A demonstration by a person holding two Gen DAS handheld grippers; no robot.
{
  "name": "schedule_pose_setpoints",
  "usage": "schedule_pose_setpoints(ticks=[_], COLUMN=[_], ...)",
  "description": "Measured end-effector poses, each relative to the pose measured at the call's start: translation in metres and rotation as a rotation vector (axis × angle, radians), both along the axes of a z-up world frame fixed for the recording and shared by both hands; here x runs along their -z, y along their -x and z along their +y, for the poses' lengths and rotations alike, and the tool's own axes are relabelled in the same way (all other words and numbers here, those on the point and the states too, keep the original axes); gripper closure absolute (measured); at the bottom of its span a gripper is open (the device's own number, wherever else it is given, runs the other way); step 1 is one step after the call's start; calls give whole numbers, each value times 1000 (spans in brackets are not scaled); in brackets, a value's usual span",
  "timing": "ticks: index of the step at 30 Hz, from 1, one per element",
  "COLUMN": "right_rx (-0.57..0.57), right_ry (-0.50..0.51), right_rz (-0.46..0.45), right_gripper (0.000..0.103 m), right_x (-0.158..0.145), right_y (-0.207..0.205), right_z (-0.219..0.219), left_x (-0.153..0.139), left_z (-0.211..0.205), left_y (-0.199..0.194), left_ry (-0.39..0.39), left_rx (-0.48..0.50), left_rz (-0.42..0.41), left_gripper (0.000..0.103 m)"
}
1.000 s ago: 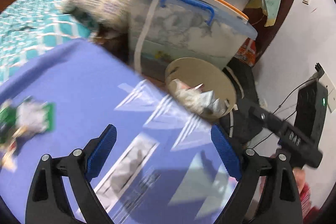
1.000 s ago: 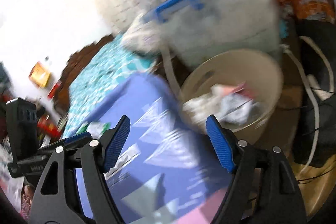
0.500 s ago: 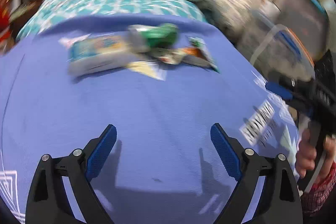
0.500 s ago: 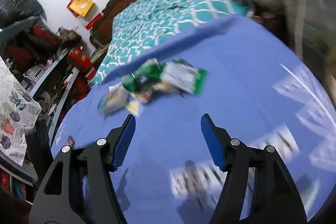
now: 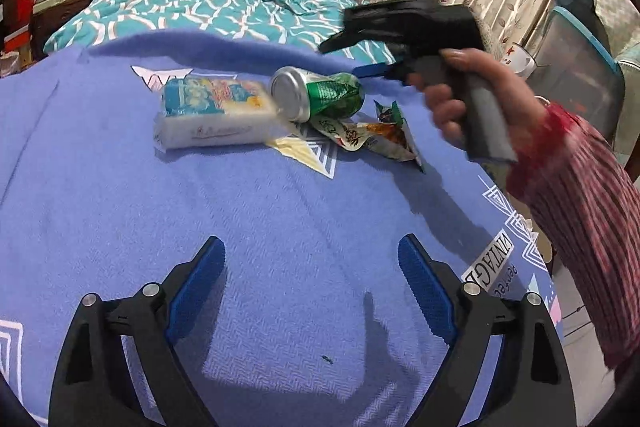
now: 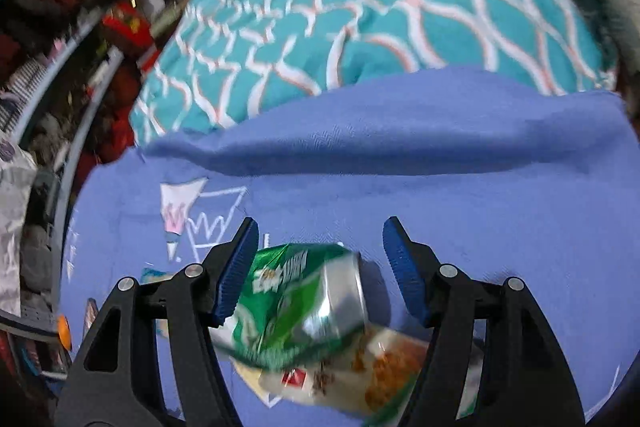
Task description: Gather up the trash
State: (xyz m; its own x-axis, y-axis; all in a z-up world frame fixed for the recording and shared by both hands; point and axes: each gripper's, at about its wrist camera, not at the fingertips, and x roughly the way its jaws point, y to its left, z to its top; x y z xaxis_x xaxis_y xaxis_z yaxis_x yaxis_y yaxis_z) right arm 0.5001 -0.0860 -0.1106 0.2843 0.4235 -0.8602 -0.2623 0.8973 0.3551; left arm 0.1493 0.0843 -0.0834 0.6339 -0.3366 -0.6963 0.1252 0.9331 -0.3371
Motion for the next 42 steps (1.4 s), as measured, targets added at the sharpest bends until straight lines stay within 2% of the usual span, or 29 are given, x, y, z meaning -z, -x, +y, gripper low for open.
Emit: schedule_pose_setpoints(ticks=[3,6,10,17,20,23,25,29,31,33,35,37,38,42], right_rx=[-47,-91,-168,-388,-447,-489,-471,-316,-227,-157,-103,-64,-53,-62], right_ry=[12,-14,-54,-118,-162,-202,-231,-345,-355,-358,-339,-307,-281,-139], right_rz=[75,139,133,116,126,115,76,-44,-114,-141,-161,-168,-176,-239], right_gripper=[38,44,45,45,45,44,44,44,44,44,44,49,55,57], right_x=[17,29,22,13,9,1,-11,-48,-62,-65,-59,-50,-47,-26], right_y=[5,18,48,141,188,230,248,255,258,261,270,278,284,311], right_z=[6,7,-2,-12,-15,-20,-33,-85,-114,-138,-151,-157,-158,-122], left_x=[-1,-2,-6,-30,-36,-36,-36,-35,-34,-31,-28,-25,-24,-16], left_z=[-1,-1,1,15,20,25,28,32,32,32,31,30,30,26], left_y=[1,1,5,20,22,19,16,14,14,16,20,25,30,44], left_ry=[-7,-15,-5,34,50,67,77,83,88,93,109,130,143,153], left_rx=[-2,-3,-10,-55,-72,-85,-91,-103,-105,-98,-89,-75,-67,-45], left_rz=[-11,-17,-45,-171,-188,-167,-152,-104,-74,-34,-8,23,34,73], left_gripper=[19,19,19,18,18,18,18,18,18,18,18,18,18,18])
